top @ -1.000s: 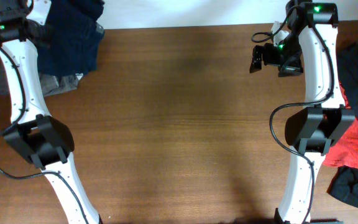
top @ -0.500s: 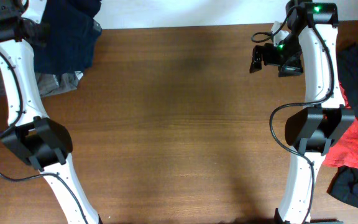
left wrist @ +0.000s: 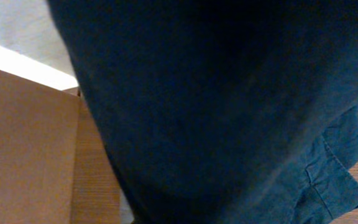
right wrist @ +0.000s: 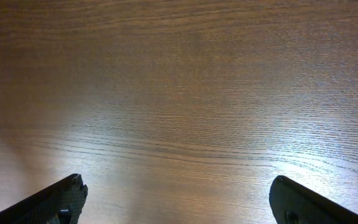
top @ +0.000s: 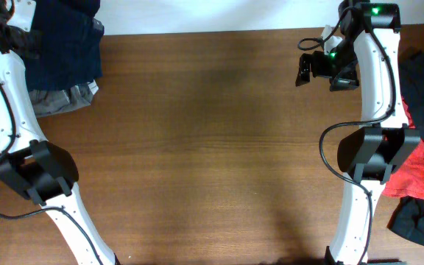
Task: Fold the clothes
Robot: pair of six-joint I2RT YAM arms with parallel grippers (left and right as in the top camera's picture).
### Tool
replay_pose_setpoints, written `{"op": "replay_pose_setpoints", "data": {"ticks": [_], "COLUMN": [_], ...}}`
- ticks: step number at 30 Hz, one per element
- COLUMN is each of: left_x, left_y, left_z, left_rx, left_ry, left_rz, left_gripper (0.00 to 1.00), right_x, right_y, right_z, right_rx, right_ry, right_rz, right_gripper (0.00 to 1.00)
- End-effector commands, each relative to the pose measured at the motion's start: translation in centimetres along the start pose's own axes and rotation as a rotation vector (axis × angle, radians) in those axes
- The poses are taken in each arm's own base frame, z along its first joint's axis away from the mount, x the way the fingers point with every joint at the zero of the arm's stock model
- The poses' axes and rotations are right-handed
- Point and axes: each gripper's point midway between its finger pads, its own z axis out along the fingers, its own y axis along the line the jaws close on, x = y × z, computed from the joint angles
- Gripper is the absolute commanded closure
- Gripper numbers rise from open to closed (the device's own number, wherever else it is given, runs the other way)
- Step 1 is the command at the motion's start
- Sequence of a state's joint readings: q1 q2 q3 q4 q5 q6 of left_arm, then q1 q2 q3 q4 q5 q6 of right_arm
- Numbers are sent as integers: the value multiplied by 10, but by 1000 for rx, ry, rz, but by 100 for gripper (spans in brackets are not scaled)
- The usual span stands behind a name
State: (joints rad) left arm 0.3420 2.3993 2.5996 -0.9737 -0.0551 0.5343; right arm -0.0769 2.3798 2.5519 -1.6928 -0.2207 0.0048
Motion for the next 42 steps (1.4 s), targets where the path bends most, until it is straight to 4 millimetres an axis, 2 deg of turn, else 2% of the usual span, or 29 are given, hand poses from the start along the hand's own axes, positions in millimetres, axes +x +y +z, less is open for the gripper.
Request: {"op": "replay_pose_setpoints", "data": {"ticks": [1, 8, 10, 14, 17, 18, 20, 22, 26, 30, 32, 35, 38, 42], "left_x": [-19, -13, -12, -6, -1, 1, 3, 4, 5, 7, 8, 24, 39, 58], "left_y": [28, 47, 48, 48, 45, 44, 43, 42, 43, 41, 37, 16, 3, -9], "left_z": [-30, -30, -29, -25, -17, -13, -8, -2, 12, 16, 15, 20, 27, 42], "left_rx": [-59, -81, -73, -65, -56, -53, -53, -56, -72, -64, -53, 28, 100, 181], "left_ry": [-80, -90, -94, -84, -72, -66, -65, -70, -93, -93, -82, -14, 26, 63], "left_rz": [-30, -52, -56, -60, -61, -61, -61, -61, -65, -142, -168, -167, -176, -203], "left_gripper": [98, 97, 92, 91, 76, 61, 47, 39, 36, 36, 29, 19, 7, 5], "right_x": [-1, -1, -1, -1, -1, -1, -1, -1, -1, -1, -1, -1, -1, -1], "right_y": [1, 1, 1, 2, 2, 2, 2, 2, 2, 2, 2, 2, 2, 2], "right_z": [-8, -8, -8, -8, -8, -8, -8, -8, -8, -8, -8, -8, -8, -8], "right_rx": [15, 14, 14, 13, 11, 11, 11, 11, 11, 11, 11, 11, 11, 11], "right_ry": [-21, -21, -21, -21, -21, -21, -21, -21, -21, -21, -21, -21, -21, -21], "right_rz": [3, 3, 3, 7, 6, 6, 6, 6, 6, 6, 6, 6, 5, 2], "right_gripper": [1, 1, 1, 1, 1, 1, 1, 1, 1, 1, 1, 1, 1, 1]}}
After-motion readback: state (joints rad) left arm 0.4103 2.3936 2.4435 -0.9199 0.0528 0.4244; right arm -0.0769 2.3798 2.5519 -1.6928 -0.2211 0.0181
